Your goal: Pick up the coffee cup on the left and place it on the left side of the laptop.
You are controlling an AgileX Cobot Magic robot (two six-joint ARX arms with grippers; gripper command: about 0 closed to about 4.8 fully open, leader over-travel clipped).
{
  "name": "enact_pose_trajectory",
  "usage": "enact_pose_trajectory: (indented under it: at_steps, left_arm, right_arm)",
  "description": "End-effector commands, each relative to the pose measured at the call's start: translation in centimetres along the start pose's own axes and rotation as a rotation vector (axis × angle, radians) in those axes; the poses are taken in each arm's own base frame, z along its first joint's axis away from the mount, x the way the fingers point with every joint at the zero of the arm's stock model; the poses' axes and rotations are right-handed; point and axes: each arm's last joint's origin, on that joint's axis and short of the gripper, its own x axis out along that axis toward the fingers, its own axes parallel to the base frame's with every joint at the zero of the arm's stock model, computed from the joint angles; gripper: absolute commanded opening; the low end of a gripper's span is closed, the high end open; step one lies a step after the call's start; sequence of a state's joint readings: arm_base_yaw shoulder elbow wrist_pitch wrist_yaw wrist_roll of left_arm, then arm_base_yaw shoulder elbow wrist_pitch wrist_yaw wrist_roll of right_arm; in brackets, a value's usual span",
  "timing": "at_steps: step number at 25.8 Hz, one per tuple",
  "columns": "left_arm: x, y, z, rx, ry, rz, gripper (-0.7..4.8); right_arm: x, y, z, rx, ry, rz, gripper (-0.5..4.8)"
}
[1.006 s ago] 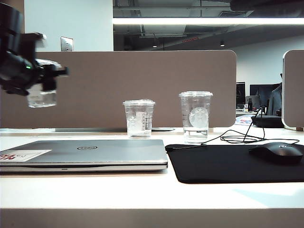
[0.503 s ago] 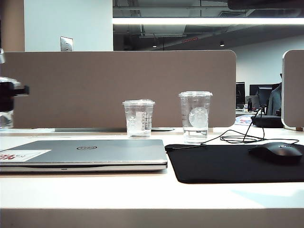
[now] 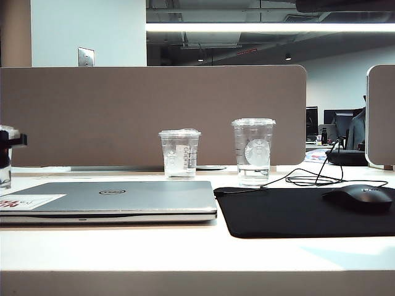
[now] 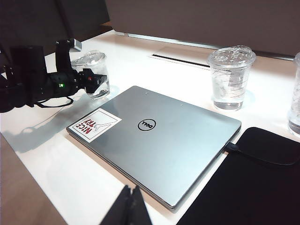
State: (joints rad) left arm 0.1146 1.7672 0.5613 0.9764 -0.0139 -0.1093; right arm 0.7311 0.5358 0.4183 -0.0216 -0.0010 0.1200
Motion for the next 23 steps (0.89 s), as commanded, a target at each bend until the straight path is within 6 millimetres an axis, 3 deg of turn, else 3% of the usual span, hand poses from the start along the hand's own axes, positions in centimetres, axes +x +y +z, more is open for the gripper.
enact_pose_trajectory:
  at_steps: [1, 10, 15, 19, 21, 23]
  left_arm:
    - [0.2, 0.0, 0.0, -0.004, -0.040, -0.003, 1.88]
    - [0.6, 0.1, -1.2, -0.003, 0.012, -0.016, 1.89]
    - [0.7, 0.1, -1.6, -0.003, 0.036, -0.032, 2.48]
    - [0.7, 0.1, -1.7, 0.005, 0.044, -0.031, 2.54]
    - [0.6, 0.1, -1.6, 0.005, 0.045, -0.038, 3.55]
    - [0.5, 0.1, -1.5, 0.013, 0.063, -0.037, 3.82]
  right_arm:
    - [-0.1, 0.1, 0.4, 0.003, -0.023, 0.006, -0.05]
    - [-0.1, 0.1, 0.2, 0.003, -0.011, 0.004, -0.05]
    - [-0.1, 0.0, 0.2, 0.003, -0.008, 0.004, -0.05]
    - [-0.1, 0.0, 0.2, 0.003, -0.008, 0.004, -0.05]
    - [-0.1, 0.0, 0.2, 0.003, -0.008, 0.004, -0.05]
    - [-0.1, 0.0, 0.2, 0.003, -0.008, 0.004, -0.05]
